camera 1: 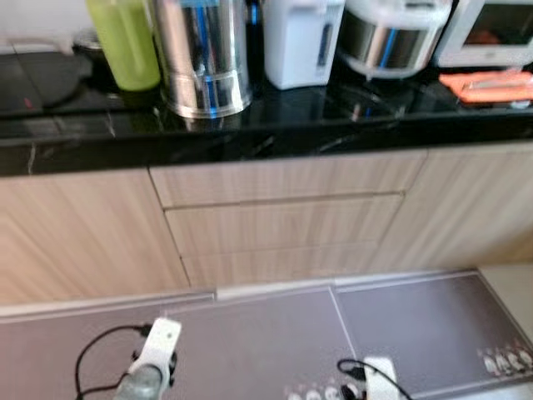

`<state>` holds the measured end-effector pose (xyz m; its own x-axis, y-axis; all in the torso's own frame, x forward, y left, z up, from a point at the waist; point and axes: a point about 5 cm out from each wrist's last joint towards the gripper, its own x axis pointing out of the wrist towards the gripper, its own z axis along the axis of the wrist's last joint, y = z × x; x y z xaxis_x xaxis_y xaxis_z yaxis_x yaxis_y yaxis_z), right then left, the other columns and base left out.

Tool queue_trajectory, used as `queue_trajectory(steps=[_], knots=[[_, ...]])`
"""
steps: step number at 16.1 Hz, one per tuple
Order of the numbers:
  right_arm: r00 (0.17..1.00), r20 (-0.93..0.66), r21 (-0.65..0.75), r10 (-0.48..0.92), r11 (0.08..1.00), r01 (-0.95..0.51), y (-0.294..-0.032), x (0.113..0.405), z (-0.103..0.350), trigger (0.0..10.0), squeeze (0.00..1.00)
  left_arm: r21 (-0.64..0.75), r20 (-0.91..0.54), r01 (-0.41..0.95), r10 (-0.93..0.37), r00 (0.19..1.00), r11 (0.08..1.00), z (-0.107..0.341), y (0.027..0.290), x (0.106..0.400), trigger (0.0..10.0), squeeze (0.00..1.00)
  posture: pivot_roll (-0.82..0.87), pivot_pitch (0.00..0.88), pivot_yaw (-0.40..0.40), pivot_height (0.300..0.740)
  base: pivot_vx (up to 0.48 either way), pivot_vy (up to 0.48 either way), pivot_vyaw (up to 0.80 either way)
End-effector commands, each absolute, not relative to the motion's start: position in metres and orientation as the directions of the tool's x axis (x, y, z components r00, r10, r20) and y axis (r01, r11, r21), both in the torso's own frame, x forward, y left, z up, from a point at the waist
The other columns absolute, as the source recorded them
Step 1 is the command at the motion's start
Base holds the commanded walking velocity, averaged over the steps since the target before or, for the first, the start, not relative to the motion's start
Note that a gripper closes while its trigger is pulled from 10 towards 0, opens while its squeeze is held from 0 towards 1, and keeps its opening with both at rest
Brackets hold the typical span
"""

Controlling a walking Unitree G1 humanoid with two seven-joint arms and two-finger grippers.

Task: Kitchen organization

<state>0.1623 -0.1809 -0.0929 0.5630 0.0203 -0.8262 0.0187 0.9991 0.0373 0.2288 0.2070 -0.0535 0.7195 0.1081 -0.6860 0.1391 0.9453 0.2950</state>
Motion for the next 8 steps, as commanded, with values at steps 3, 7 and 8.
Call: queue_trajectory(steps=[3, 7, 8], knots=[[0.553, -0.833, 0.015, 0.008, 1.0, 0.007, -0.193, 0.159, -0.093, 10.0, 0.0, 0.275, -0.691, 0.137, 0.097, 0.716, 0.952, -0.055, 0.203, 0.228, 10.0, 0.0, -0.04, 0.0, 0.015, 0.74, 0.0, 0.0, 0.0], [0.544, -0.839, 0.003, -0.007, 1.0, 0.018, -0.203, 0.15, -0.094, 10.0, 0.0, 0.209, -0.695, 0.124, 0.058, 0.716, 0.97, -0.055, 0.199, 0.229, 10.0, 0.0, -0.04, 0.0, 0.014, 0.74, 0.0, 0.0, 0.0], [0.544, -0.839, 0.0, -0.018, 0.999, 0.034, -0.205, 0.148, -0.095, 10.0, 0.0, 0.175, -0.7, 0.122, 0.036, 0.713, 0.977, -0.055, 0.197, 0.229, 10.0, 0.0, -0.04, 0.0, 0.015, 0.74, 0.0, 0.0, 0.0]])
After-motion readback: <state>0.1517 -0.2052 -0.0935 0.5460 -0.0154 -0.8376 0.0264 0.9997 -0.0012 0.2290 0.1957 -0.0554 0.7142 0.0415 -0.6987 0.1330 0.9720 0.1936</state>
